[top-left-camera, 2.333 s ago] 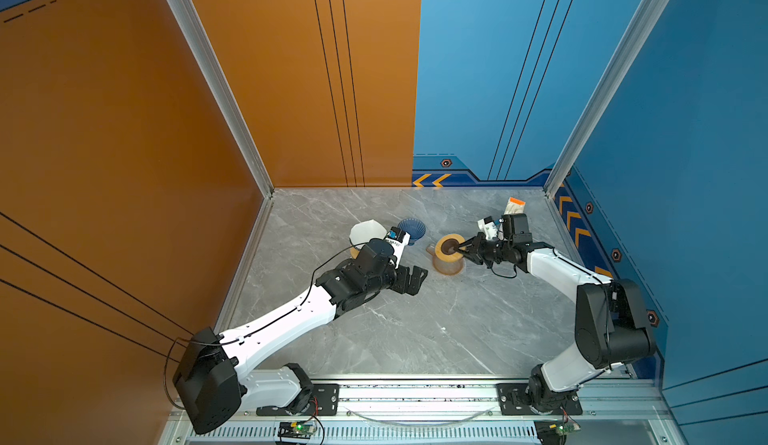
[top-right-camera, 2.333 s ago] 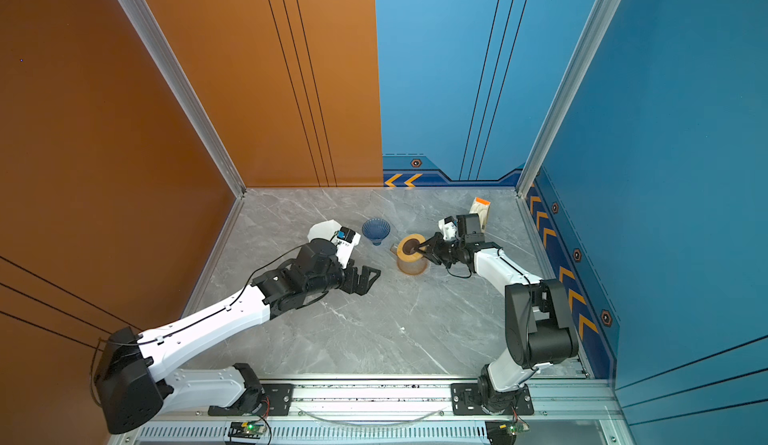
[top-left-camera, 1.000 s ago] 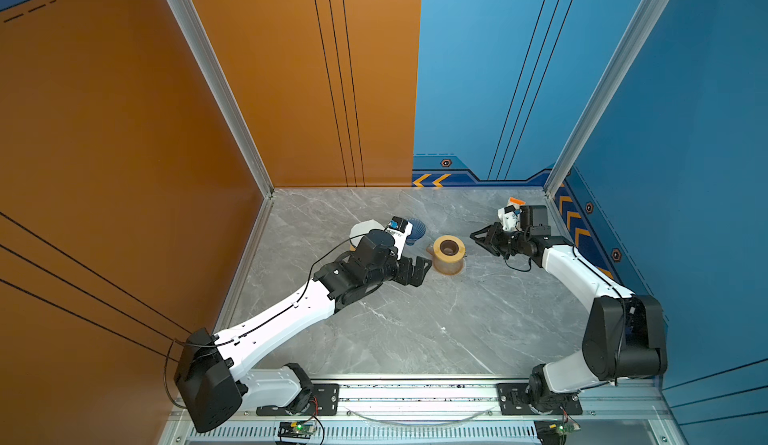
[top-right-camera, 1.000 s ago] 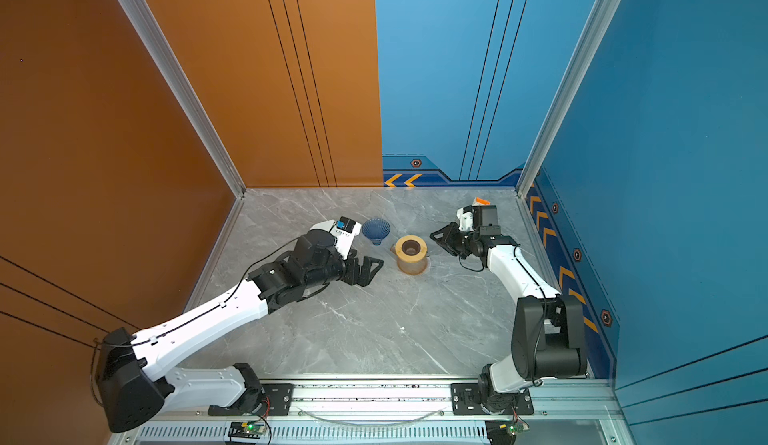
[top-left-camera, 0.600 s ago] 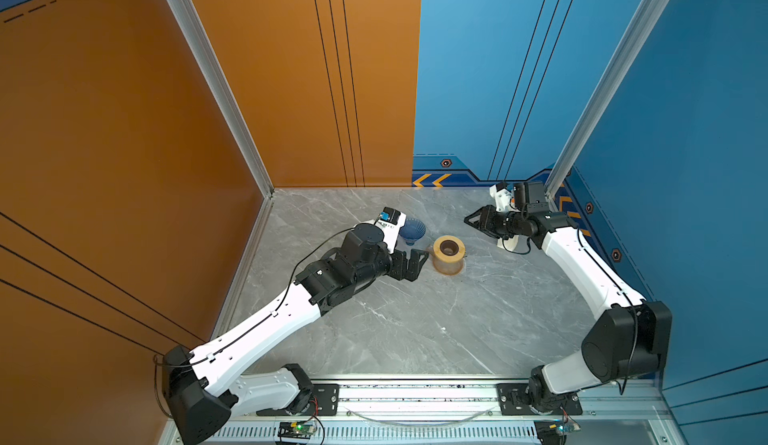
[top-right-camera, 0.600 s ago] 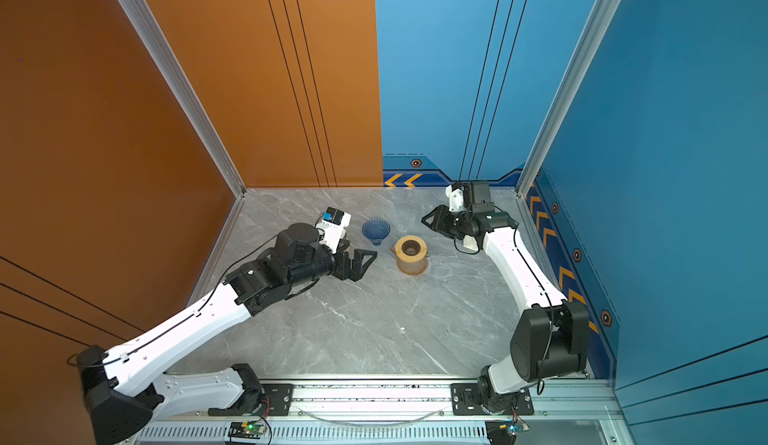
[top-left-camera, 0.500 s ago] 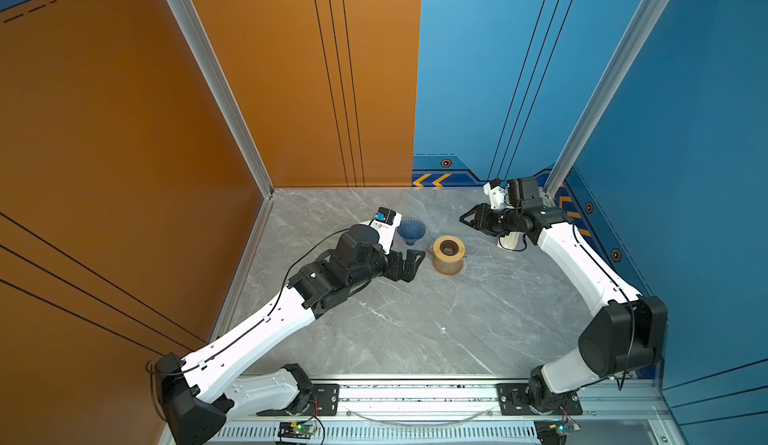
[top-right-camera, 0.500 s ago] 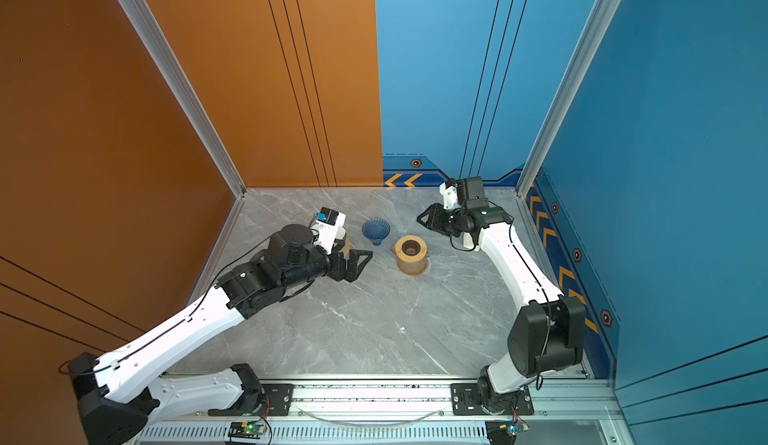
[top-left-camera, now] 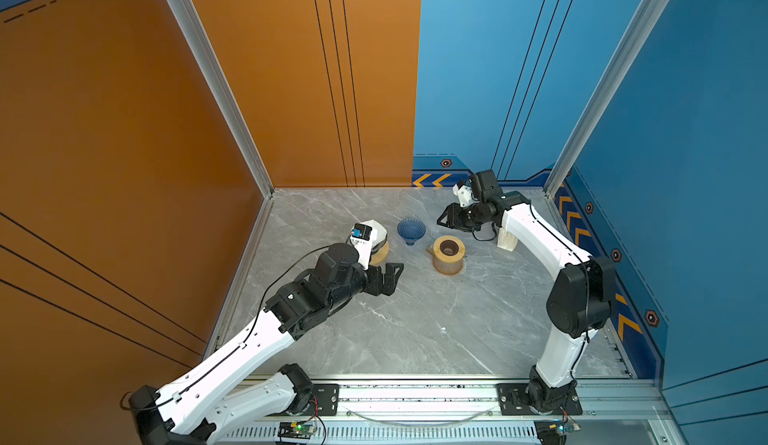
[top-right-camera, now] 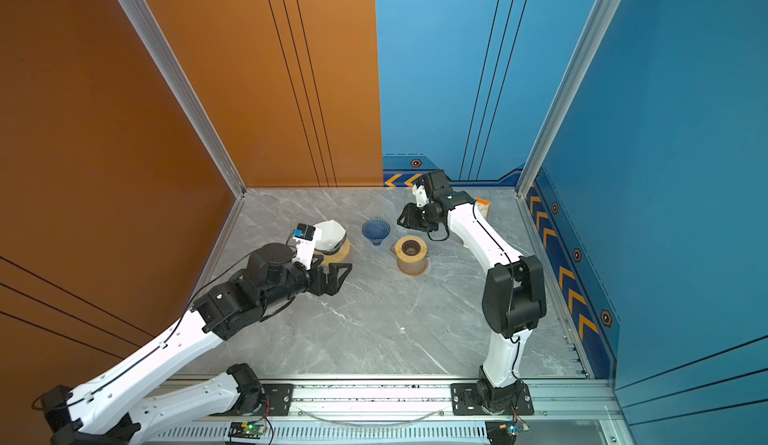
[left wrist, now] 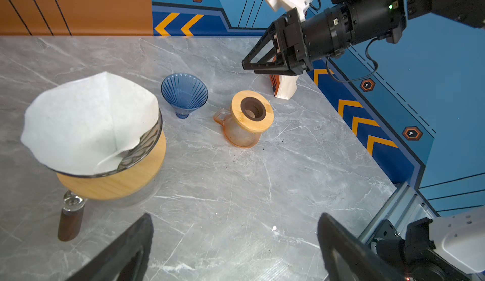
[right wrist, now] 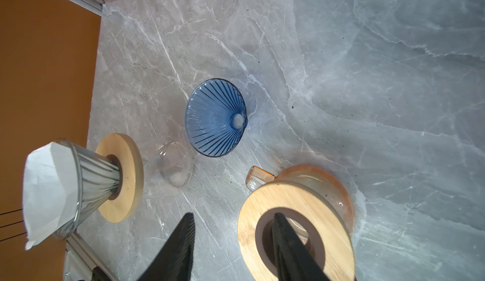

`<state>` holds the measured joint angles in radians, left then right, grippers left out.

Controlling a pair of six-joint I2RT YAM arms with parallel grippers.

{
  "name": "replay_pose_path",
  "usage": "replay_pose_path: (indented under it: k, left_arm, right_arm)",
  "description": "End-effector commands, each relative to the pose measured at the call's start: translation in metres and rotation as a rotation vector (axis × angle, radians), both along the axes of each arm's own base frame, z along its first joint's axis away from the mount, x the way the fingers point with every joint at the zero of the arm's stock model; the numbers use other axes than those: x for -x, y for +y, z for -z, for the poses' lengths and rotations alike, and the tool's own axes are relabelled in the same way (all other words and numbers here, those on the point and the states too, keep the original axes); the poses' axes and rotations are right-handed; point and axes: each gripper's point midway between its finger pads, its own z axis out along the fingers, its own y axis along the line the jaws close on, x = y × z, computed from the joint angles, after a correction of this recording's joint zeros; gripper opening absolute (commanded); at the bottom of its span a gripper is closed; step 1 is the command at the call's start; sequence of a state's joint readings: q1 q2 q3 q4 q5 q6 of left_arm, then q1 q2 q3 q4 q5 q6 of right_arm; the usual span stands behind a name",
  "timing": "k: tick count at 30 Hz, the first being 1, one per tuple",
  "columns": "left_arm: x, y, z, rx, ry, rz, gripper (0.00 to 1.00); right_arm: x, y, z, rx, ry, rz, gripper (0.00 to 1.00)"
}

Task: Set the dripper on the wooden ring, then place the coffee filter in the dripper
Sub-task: 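Move the right gripper over the blue ribbed cone and grasp it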

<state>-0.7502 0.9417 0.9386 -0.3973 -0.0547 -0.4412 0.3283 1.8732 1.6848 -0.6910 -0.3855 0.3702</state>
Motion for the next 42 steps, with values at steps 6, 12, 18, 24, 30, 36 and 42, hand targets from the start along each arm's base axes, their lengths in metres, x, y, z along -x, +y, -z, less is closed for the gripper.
replay_pose_path:
  k: [6,12,18,24,30,36,42]
  left_arm:
    - [-0.004,0.016,0.034,-0.034,0.056,-0.075,0.98]
    - [-0.008,0.016,0.044,-0.053,0.082,-0.086,0.98]
    - [-0.013,0.018,0.054,-0.071,0.115,-0.097,0.98]
    - [-0.016,0.016,0.059,-0.077,0.137,-0.096,0.98]
    - [-0.017,0.014,0.061,-0.073,0.147,-0.092,0.98]
    - [-0.019,0.009,0.064,-0.062,0.157,-0.085,0.98]
    - [-0.018,0.007,0.066,-0.057,0.163,-0.08,0.98]
  right_arm:
    - [-0.018,0.017,0.018,0.091,0.008,-0.059,0.47]
    - [-0.036,0.024,0.04,0.119,0.042,-0.066,0.47]
    - [-0.049,0.028,0.059,0.15,0.049,-0.076,0.46]
    - [-0.056,0.038,0.073,0.149,0.057,-0.096,0.46]
    - [-0.059,0.046,0.087,0.152,0.073,-0.102,0.44]
    - [-0.06,0.053,0.098,0.153,0.088,-0.11,0.44]
    - [-0.066,0.054,0.109,0.156,0.1,-0.088,0.39]
